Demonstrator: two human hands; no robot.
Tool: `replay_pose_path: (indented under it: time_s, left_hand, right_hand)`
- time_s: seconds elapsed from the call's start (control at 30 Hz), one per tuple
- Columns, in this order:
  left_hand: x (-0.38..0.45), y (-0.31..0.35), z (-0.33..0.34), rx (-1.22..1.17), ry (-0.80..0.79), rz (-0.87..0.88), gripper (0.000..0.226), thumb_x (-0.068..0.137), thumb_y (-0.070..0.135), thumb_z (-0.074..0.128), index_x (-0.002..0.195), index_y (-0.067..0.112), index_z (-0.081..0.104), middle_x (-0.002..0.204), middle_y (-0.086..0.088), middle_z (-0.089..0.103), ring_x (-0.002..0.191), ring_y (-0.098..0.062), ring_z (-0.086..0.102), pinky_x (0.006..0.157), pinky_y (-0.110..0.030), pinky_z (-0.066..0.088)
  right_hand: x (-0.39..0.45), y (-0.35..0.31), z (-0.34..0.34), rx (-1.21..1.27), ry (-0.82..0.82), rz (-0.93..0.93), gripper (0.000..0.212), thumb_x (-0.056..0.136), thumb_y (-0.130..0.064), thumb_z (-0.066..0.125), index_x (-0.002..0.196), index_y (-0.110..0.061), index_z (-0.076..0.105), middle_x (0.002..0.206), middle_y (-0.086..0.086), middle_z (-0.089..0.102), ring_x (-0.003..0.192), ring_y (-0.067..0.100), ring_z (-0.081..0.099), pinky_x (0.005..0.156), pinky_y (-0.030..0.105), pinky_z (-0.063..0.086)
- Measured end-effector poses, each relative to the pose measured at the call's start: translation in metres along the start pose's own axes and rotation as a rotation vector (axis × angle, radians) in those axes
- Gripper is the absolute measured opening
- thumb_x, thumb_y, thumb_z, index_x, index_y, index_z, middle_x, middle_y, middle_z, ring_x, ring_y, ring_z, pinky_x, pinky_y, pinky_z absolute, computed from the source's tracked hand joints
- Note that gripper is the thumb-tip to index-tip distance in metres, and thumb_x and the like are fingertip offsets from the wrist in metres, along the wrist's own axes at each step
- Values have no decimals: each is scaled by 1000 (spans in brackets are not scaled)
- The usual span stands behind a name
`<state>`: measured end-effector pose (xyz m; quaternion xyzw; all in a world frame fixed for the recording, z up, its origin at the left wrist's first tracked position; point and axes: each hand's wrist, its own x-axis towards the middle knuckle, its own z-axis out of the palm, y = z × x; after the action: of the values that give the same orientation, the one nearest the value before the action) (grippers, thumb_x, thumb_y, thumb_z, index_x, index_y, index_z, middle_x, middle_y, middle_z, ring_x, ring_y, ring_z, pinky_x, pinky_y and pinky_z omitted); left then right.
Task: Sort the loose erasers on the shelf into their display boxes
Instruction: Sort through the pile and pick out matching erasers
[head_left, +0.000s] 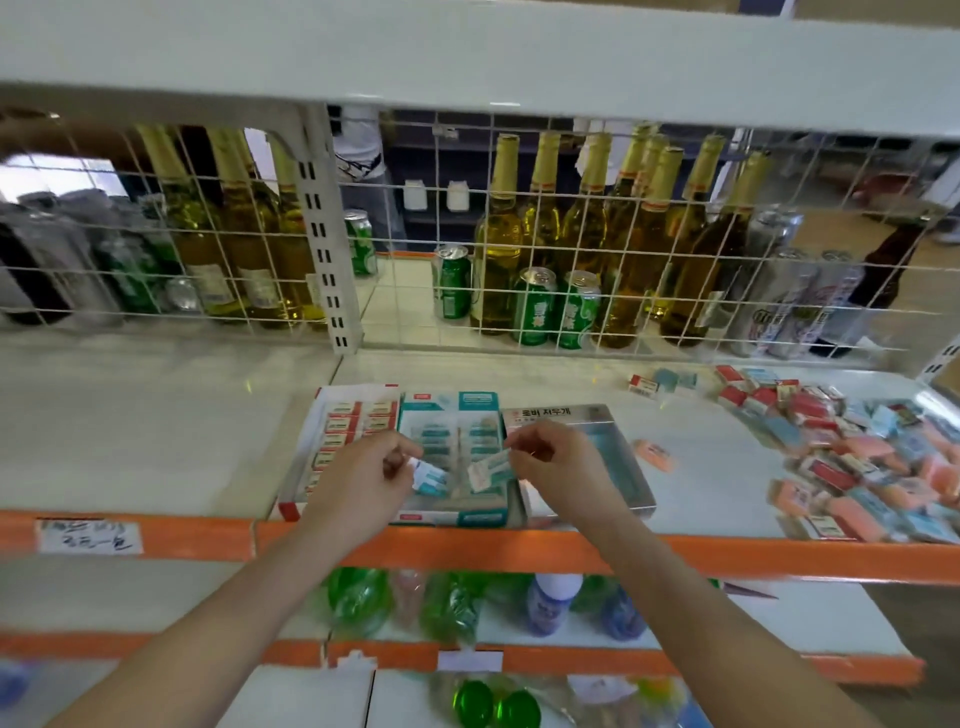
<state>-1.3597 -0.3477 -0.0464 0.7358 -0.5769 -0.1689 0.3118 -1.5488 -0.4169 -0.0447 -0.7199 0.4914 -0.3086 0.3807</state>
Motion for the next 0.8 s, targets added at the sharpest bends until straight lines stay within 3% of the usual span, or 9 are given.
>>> replay_pose_path:
  time_s: [0.2, 0.3, 0.5, 0.63, 0.8]
  left_hand:
    - [-8, -9, -2, 38, -47, 42, 21, 89, 15, 57, 109, 20, 64, 114, 6, 63, 93, -3, 56, 71, -8, 39]
    - [-10, -10, 0, 64, -30, 61, 19, 90, 17, 57, 107, 21, 64, 113, 8, 64, 89, -1, 55, 66, -6, 36]
    - [-8, -9, -1, 193, -34, 117, 20, 90, 16, 57, 109, 19, 63, 113, 4, 61, 93, -5, 54, 74, -12, 40]
    - [-4, -9, -4, 307, -58, 183, 16, 90, 21, 57, 103, 19, 66, 112, 3, 60, 92, -6, 50, 76, -14, 37]
    - [0, -6, -11, 318, -117, 296, 23, 94, 24, 50, 112, 18, 62, 112, 5, 58, 94, -5, 51, 77, -14, 39]
  right_hand:
    - [-7, -5, 19, -194, -24, -66, 10, 82, -5, 60, 89, -7, 68, 69, -8, 56, 61, 4, 48, 54, 7, 39]
    - [-10, -5, 25, -194, -38, -31, 10, 83, -6, 59, 88, -9, 67, 66, -9, 54, 60, 4, 48, 56, 15, 40]
    - [-9, -8, 27, -351, -79, 6, 17, 89, -9, 53, 98, -7, 67, 99, 7, 67, 88, 19, 61, 77, 27, 51]
    - [-9, -16, 24, -534, -114, -69, 22, 89, -14, 54, 106, -9, 67, 112, 6, 61, 94, 17, 59, 73, 22, 48]
    - [-12, -24, 18, -639, -250, -149, 25, 89, -21, 57, 111, -11, 64, 110, 5, 59, 85, 13, 49, 71, 21, 41]
